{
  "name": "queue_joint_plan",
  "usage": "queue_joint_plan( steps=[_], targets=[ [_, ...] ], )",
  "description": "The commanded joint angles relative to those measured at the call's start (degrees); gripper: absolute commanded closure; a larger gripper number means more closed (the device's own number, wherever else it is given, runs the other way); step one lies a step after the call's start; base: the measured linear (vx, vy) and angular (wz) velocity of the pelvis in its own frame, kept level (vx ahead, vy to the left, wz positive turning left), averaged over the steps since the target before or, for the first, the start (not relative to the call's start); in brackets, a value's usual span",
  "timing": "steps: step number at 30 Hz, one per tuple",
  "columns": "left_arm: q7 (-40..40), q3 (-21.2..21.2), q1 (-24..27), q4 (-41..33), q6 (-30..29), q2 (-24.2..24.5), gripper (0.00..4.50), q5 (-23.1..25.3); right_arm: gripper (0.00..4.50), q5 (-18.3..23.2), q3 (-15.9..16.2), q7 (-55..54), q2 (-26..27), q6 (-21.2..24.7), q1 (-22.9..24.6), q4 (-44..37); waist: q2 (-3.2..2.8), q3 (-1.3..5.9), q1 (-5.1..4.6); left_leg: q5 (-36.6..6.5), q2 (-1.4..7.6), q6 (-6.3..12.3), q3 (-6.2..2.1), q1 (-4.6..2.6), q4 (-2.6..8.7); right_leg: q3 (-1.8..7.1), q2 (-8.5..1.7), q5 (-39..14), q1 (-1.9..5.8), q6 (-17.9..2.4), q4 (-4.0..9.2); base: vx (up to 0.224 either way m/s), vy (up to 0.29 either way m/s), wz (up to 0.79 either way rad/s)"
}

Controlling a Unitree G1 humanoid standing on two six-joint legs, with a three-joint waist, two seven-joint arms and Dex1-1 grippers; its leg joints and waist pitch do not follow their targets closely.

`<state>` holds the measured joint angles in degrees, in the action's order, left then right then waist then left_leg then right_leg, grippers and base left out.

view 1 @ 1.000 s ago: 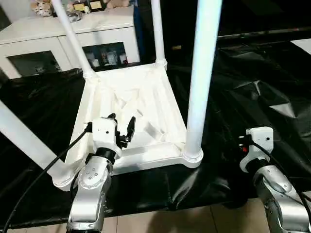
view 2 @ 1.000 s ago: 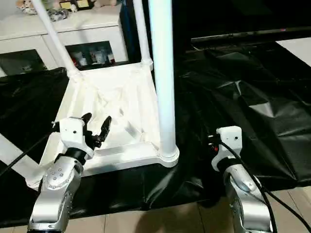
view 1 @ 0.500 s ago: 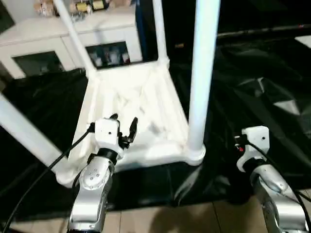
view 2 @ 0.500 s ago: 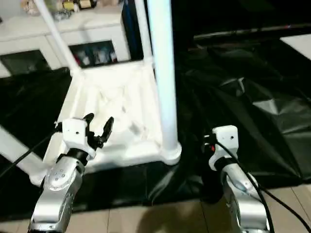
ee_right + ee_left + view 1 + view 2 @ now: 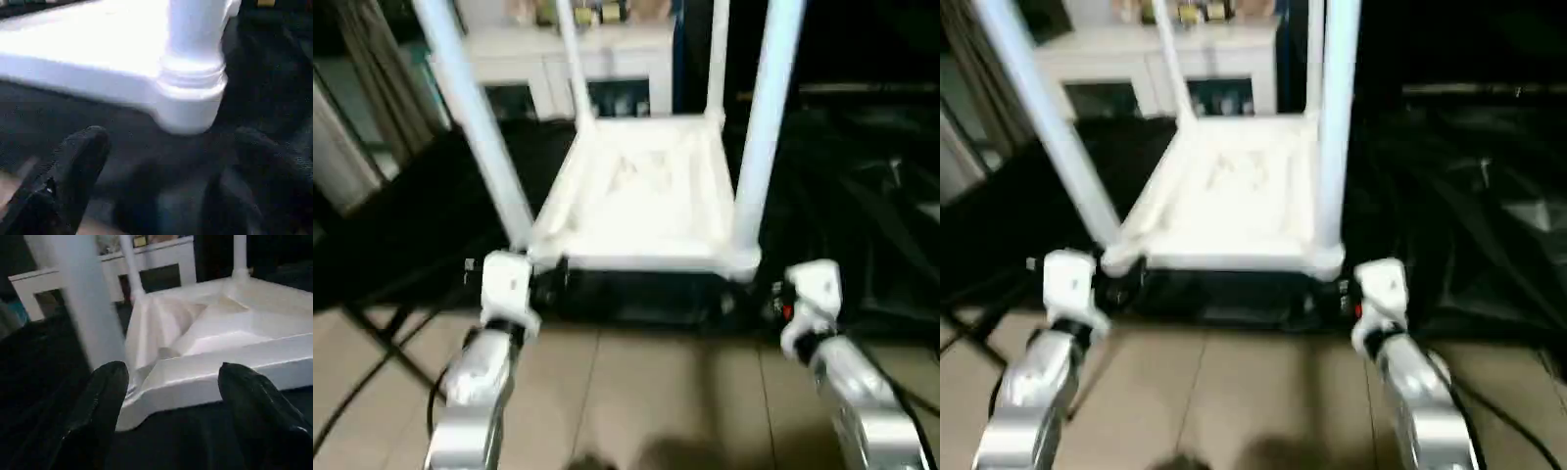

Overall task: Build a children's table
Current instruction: Move to table

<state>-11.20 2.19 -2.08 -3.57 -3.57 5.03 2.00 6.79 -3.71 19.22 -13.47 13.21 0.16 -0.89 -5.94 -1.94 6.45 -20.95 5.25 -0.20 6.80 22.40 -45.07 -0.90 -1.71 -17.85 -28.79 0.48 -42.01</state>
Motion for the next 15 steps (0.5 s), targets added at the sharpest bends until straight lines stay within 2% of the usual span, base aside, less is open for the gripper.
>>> queue_joint_plan(
  steps=[1,2,3,4,5,6,7,8,9,10,11,12,13,14,15],
  targets=[
    [-0.33,0.65,0.67,-1.15,0.53,1.82,1.08,0.71,0.00,1.32,0.01,1.94,-0.59,-0.63,-0.15,-1.53,-1.02,2.28,-0.92,-22.61,10.57,4.92,-5.67,-3.92,11.81,-0.82,-1.06,-16.32,1.59,-2.56,5.19,-0.301,0.047,0.30],
    [-0.04,1.00,1.01,-1.74,0.28,2.47,1.08,1.17,0.00,2.63,0.04,4.03,-1.06,-0.03,0.23,-1.93,-1.18,1.40,-0.60,-32.93,12.46,4.88,-4.06,-1.65,17.15,-4.44,-1.67,-1.52,4.54,-3.14,-1.01,-0.304,0.073,0.23],
    [-0.04,1.00,1.01,-1.74,0.28,2.47,1.08,1.17,0.00,2.63,0.04,4.03,-1.06,-0.03,0.23,-1.93,-2.18,0.06,-0.15,-45.70,10.28,0.48,-1.15,0.16,20.39,-6.60,-1.49,2.99,6.63,-3.68,-2.50,-0.304,0.073,0.23],
    [-0.09,1.60,1.16,-2.35,-0.41,2.96,1.08,1.16,0.00,2.66,1.04,5.96,-1.69,-1.52,0.44,-2.15,-0.19,-0.02,0.01,-48.36,10.83,0.31,-1.02,0.86,20.95,-5.61,-2.37,2.14,8.93,-2.48,-3.20,-0.251,0.048,0.07],
    [-0.16,1.82,1.25,-2.59,-0.97,2.93,1.08,0.81,0.00,3.08,1.27,6.39,-1.63,-1.29,0.36,-2.06,-0.72,0.91,3.37,-45.42,8.71,-2.98,2.06,2.55,20.34,-3.72,-2.75,-6.95,12.14,-0.77,-3.33,-0.179,-0.018,-0.02],
    [0.02,2.31,1.28,-2.97,-2.26,2.86,1.08,0.34,0.00,3.64,1.92,7.08,-1.40,-0.97,-0.05,-1.46,4.93,2.56,1.00,-26.25,7.11,-6.24,2.15,-2.05,14.88,1.37,-7.27,-32.64,11.33,1.71,1.35,-0.179,-0.018,-0.02],
    [0.77,2.62,1.06,-2.82,-2.52,2.65,1.08,0.50,0.00,3.50,2.17,6.72,-1.08,-0.82,-0.41,-0.72,5.90,1.99,0.51,-11.99,5.20,-7.10,0.35,-6.03,5.14,3.17,-12.47,-46.36,6.05,1.31,10.01,-0.074,-0.070,-0.05],
    [1.36,2.79,0.89,-2.72,-2.68,2.54,1.08,0.64,0.00,3.31,2.33,6.42,-0.88,-0.83,-0.62,-0.22,3.98,0.93,1.60,9.74,2.67,-1.06,-3.35,-0.88,2.38,6.44,-14.34,-48.27,9.02,-1.88,14.23,-0.065,-0.032,-0.15],
    [1.58,3.05,0.55,-2.42,-2.61,2.55,1.08,0.47,0.00,3.02,2.41,5.69,-0.44,-0.58,-1.02,0.32,5.12,0.03,1.75,12.19,2.93,-2.14,-3.52,0.13,4.27,3.60,-11.77,-43.10,10.13,-4.08,13.67,-0.065,-0.032,-0.15],
    [1.73,3.28,-0.06,-1.58,-2.54,2.77,1.08,-0.08,0.00,2.49,2.59,4.77,0.38,-1.03,-1.54,1.02,3.99,0.26,2.25,8.67,4.19,-3.21,-3.65,-1.53,6.71,2.33,-10.73,-39.90,9.33,-5.56,12.65,-0.131,0.053,-0.05],
    [1.77,3.47,-0.53,-0.93,-2.51,2.99,1.08,-0.54,0.00,2.09,2.75,4.13,1.00,-1.36,-1.96,1.52,2.64,0.65,1.49,-7.76,6.27,-5.40,-3.96,-3.25,11.19,0.91,-6.68,-29.52,7.36,-7.85,9.68,-0.136,0.047,0.19],
    [2.10,4.17,-1.33,0.41,-1.74,3.12,1.08,-1.55,0.00,1.62,3.18,2.93,2.51,-1.79,-3.05,2.62,2.98,0.71,-0.16,-20.38,7.72,-6.18,-4.72,-3.00,13.92,1.12,-6.06,-19.42,8.27,-8.71,8.30,-0.136,0.047,0.19],
    [2.37,4.55,-1.70,1.02,-1.04,3.16,1.08,-1.85,0.00,1.52,3.41,2.47,3.30,-2.13,-3.64,3.08,2.26,1.19,-0.47,-21.69,7.48,-6.22,-4.83,-2.73,14.47,1.08,-6.48,-14.93,9.10,-9.35,8.16,-0.113,0.040,0.08],
    [2.62,5.11,-2.08,1.60,-0.25,3.15,1.08,-2.11,0.00,1.53,3.70,2.05,4.19,-2.50,-4.36,3.62,2.46,1.90,-1.47,-17.20,7.31,-4.70,-4.81,-1.97,15.22,0.51,-6.97,-6.50,10.79,-9.81,8.47,-0.064,0.064,-0.15],
    [2.46,5.54,-2.32,1.90,-0.14,2.86,1.08,-2.79,0.00,1.58,4.02,1.76,5.03,-3.14,-4.89,3.84,2.67,2.19,-2.16,-9.57,7.36,-2.98,-4.76,-0.99,15.72,-0.46,-7.16,0.54,11.94,-9.32,8.91,-0.064,0.064,-0.15]
  ],
)
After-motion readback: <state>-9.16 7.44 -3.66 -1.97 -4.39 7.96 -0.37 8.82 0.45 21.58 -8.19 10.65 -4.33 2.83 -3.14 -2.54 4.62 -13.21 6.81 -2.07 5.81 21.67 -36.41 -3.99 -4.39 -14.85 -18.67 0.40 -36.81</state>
